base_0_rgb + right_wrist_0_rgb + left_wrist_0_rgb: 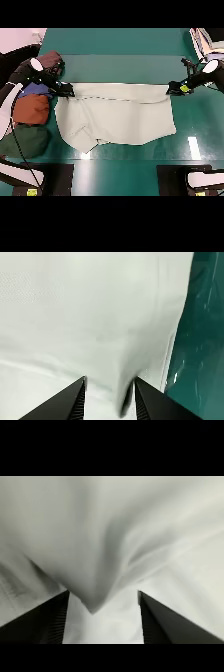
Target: Fold the shirts.
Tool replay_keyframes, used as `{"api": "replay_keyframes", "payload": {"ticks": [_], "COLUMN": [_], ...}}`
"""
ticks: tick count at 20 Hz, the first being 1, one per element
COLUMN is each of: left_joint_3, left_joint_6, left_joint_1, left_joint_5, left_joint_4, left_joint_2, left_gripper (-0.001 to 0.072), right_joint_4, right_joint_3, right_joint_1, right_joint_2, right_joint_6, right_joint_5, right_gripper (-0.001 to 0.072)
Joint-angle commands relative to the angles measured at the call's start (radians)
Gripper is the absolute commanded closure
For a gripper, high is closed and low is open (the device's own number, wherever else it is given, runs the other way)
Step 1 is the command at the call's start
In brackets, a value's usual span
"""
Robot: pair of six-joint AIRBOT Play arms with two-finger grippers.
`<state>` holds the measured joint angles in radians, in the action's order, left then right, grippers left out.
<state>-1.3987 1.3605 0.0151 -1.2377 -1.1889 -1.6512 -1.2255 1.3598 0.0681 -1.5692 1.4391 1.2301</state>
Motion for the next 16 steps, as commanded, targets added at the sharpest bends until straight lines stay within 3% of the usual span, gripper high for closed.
{"api": "replay_keyframes", "payload": {"ticks": [1, 6, 11, 16], "left_joint_3": [0.02, 0.264, 0.718, 0.937], "left_joint_6": [0.057, 0.12, 0.215, 0.233], "left_joint_1": [0.013, 0.027, 0.027, 0.027], "left_joint_5": [-0.039, -0.128, -0.112, -0.084], "left_joint_4": [-0.035, -0.154, -0.044, 0.084], "left_joint_2": [0.053, 0.357, 0.68, 0.784], "left_gripper": [0.0205, 0.0204, 0.0205, 0.0204], "right_joint_4": [0.002, 0.004, 0.005, 0.056], "right_joint_3": [0.009, -0.158, -0.274, -0.291], "right_joint_1": [-0.014, -0.085, -0.112, -0.112], "right_joint_2": [0.031, 0.3, 0.457, 0.484], "right_joint_6": [0.0, 0.0, 0.0, 0.0], "right_joint_5": [0.113, 0.145, 0.123, 0.096], "right_gripper": [0.0358, 0.0358, 0.0358, 0.0358]}}
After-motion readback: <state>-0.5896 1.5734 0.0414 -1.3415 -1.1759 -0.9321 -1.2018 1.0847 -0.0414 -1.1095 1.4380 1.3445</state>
